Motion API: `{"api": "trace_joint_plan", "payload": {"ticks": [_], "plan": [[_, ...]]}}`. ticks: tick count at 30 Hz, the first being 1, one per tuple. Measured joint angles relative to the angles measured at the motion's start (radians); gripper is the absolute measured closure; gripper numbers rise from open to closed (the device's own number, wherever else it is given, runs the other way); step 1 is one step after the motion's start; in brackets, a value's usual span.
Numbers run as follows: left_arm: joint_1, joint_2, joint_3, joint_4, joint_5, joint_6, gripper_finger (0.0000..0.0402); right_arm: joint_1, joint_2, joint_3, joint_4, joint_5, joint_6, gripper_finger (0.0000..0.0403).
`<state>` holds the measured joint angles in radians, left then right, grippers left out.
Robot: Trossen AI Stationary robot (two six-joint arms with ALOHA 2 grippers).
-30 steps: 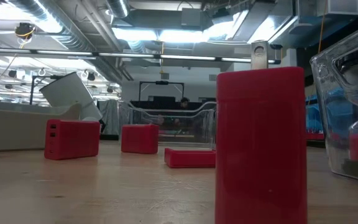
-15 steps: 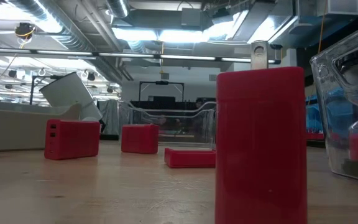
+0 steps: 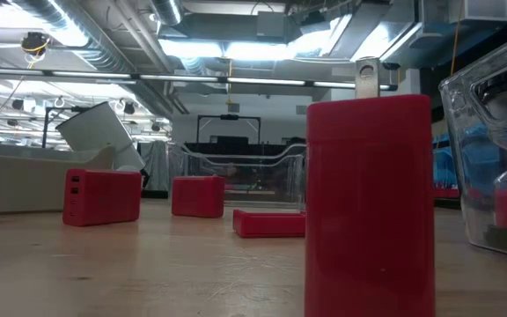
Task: Pick & Place Office items
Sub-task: Put the dark blue hourglass into the bottom transparent bin
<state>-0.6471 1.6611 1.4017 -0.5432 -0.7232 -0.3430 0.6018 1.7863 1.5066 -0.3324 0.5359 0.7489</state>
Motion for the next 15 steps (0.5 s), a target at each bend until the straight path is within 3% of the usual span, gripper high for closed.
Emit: {"api": "trace_joint_plan", "payload": {"ticks": [8,15], "plan": [[0.054,0.000,0.000,-0.056,-0.004,-0.008,0.0114,0.002,0.000,0.000,-0.151,-0.014,0.133,0.0202],[0.099,0.000,0.000,-0.250,0.015,-0.165,0.0114,0.004,-0.048,-0.001,-0.311,-0.118,0.343,0.0202]]}}
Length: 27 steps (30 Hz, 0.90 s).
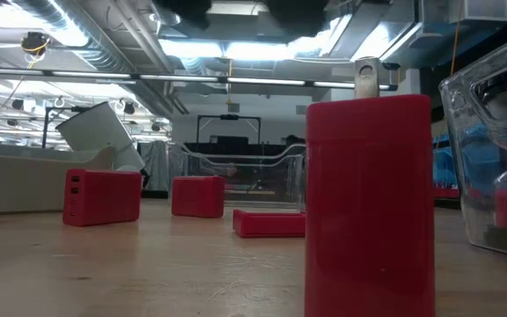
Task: Pick & Place Office items
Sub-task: Put the dark blue hourglass into the bottom transparent bin
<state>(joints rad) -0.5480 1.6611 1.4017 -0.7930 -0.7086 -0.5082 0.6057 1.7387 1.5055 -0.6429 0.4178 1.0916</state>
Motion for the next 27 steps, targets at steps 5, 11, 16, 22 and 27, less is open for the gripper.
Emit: {"api": "trace_joint_plan", "payload": {"ticks": [5,11,16,22,27], "plan": [[0.019,0.000,0.000,-0.105,-0.007,-0.082,0.0114,0.029,-0.061,0.000,-0.116,-0.079,0.135,0.0202],[0.021,0.000,0.000,-0.147,-0.009,-0.107,0.0114,0.112,-0.086,0.000,-0.274,-0.280,0.359,0.0202],[0.020,-0.001,0.000,-0.154,-0.040,-0.107,0.0114,0.203,-0.063,0.000,-0.437,-0.371,0.598,0.0202],[0.020,-0.002,0.000,-0.154,-0.059,-0.107,0.0114,0.284,-0.049,0.000,-0.579,-0.386,0.847,0.0202],[0.017,-0.002,0.000,-0.154,-0.056,-0.115,0.0114,0.313,-0.018,0.000,-0.609,-0.432,0.916,0.0202]]}}
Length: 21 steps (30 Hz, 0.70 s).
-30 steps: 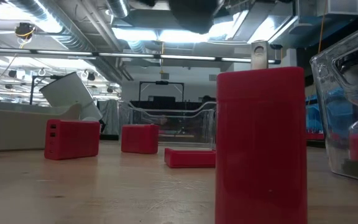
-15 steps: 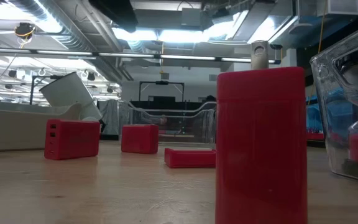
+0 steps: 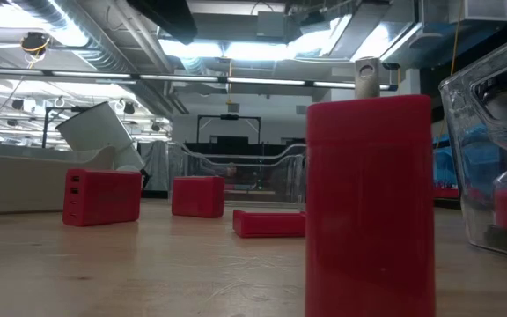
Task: Pick & Place Office items
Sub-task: Put the dark blue hourglass into the bottom transparent bin
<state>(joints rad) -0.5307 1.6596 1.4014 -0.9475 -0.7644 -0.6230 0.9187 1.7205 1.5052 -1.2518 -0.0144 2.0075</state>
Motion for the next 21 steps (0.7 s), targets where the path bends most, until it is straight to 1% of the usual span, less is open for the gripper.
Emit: {"api": "trace_joint_plan", "payload": {"ticks": [10,21], "plan": [[-0.005,0.000,-0.001,-0.004,-0.003,-0.003,0.0114,0.007,0.095,0.000,-0.088,0.007,0.001,0.0202],[-0.005,0.000,-0.001,-0.004,-0.001,-0.003,0.0114,0.009,0.176,0.000,-0.072,0.023,-0.033,0.0202]]}}
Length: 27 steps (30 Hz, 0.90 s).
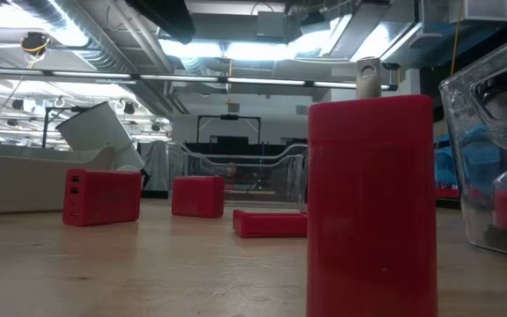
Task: Pick & Place Office items
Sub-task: Put the dark blue hourglass into the bottom transparent bin
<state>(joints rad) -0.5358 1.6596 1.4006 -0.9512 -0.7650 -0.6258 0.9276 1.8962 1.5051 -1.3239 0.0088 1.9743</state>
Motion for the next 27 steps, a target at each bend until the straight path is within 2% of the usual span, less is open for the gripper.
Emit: {"api": "trace_joint_plan", "payload": {"ticks": [9,18,27], "plan": [[0.000,0.000,0.000,0.000,0.000,0.003,0.0114,0.013,0.038,0.000,0.011,0.002,0.004,0.0201],[0.000,0.000,0.000,-0.003,0.000,0.011,0.0114,0.015,0.039,0.000,0.025,0.062,0.005,0.0198],[0.000,0.000,0.000,-0.017,0.000,0.011,0.0114,0.015,0.039,0.000,0.049,0.062,0.007,0.0151]]}}
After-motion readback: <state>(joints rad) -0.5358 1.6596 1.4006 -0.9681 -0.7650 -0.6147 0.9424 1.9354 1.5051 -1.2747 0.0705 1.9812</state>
